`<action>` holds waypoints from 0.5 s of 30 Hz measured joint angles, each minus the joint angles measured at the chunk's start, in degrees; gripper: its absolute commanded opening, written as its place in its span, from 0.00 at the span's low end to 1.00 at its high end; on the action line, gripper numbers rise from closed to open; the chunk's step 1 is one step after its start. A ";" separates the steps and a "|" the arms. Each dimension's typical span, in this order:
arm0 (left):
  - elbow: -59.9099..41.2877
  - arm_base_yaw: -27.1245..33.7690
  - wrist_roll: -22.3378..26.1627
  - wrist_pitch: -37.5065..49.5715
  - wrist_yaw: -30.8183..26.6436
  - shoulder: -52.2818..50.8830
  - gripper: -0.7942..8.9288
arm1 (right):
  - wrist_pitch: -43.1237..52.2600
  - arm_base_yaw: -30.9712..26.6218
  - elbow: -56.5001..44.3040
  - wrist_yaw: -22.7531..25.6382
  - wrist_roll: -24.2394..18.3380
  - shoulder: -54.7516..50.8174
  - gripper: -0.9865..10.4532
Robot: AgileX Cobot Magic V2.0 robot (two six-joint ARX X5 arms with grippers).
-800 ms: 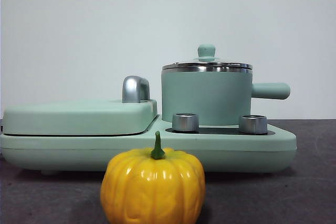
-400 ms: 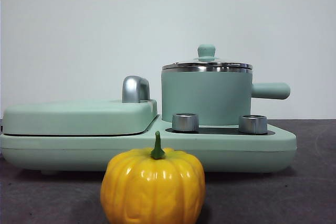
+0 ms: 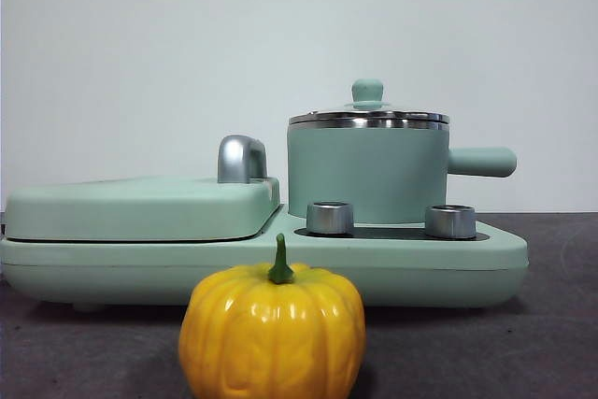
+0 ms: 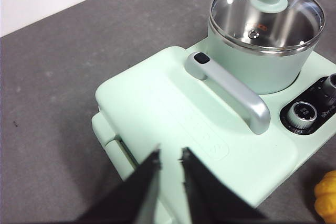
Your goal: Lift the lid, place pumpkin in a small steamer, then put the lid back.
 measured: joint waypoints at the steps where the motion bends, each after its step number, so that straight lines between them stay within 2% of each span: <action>1: 0.04 -0.09 0.11 -0.02 0.00 -0.02 0.25 | 0.00 0.00 0.00 0.00 0.11 0.00 0.38; 5: 0.09 -0.70 0.20 -0.02 0.00 -0.02 0.25 | 0.00 -0.02 0.00 0.00 0.13 0.00 0.38; 9: 0.09 -1.75 0.20 0.68 0.00 0.04 0.34 | 0.00 -0.02 0.00 0.00 0.13 0.00 0.38; 15: 0.17 -4.68 0.20 7.15 0.00 2.29 0.34 | 0.00 -0.02 0.00 0.00 0.13 0.00 0.38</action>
